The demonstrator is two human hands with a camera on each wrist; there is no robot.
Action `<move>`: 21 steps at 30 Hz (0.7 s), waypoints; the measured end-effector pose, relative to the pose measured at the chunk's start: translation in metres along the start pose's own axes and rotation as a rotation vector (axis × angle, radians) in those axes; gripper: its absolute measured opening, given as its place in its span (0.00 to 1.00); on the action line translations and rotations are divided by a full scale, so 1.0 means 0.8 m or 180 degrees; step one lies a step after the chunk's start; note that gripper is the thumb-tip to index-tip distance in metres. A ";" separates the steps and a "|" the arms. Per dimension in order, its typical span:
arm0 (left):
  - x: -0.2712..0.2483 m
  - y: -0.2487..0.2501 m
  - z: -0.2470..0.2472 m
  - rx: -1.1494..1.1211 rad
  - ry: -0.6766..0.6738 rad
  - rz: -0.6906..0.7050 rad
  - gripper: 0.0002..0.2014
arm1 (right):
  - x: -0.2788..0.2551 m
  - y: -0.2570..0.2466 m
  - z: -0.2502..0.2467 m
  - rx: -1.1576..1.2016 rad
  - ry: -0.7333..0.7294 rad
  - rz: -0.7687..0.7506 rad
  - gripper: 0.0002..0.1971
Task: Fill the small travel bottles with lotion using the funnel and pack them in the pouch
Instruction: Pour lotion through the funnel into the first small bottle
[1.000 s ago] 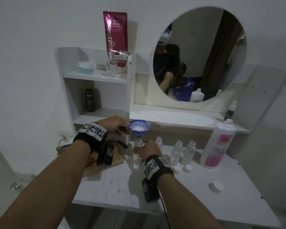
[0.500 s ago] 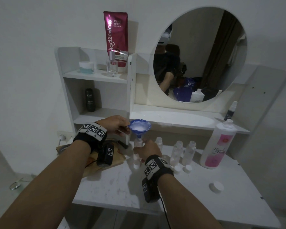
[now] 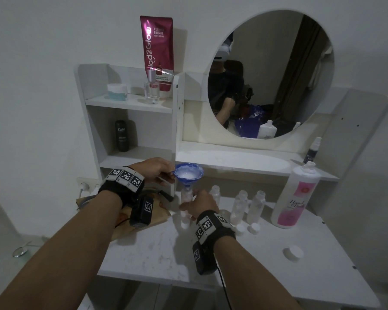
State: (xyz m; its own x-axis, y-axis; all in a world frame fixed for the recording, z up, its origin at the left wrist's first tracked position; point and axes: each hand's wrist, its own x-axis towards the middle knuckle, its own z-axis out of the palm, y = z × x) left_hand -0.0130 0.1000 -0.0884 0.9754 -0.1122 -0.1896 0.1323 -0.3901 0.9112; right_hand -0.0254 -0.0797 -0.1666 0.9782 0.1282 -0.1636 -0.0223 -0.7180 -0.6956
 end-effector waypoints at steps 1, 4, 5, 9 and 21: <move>0.000 -0.001 0.000 0.0017 0.0004 -0.0004 0.14 | 0.000 0.000 0.000 0.0012 -0.0004 -0.0012 0.22; 0.000 -0.002 0.000 0.0032 0.0051 -0.0010 0.13 | 0.003 0.005 -0.001 -0.0034 0.0116 -0.0068 0.24; 0.000 -0.001 0.000 0.0030 0.0052 -0.0006 0.13 | 0.003 0.006 -0.001 -0.0026 0.0150 -0.0081 0.24; 0.000 0.000 0.001 0.0051 0.0019 -0.0007 0.13 | 0.001 0.005 0.001 0.0146 0.0155 -0.0106 0.23; 0.002 -0.002 0.001 -0.0012 -0.0006 -0.0021 0.12 | 0.004 0.003 0.009 0.0408 0.0270 -0.0115 0.19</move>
State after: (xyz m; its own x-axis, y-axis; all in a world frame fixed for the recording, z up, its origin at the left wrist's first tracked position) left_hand -0.0118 0.0998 -0.0901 0.9742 -0.1114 -0.1963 0.1393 -0.3874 0.9113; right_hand -0.0240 -0.0758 -0.1737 0.9926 0.0902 -0.0809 -0.0076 -0.6200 -0.7846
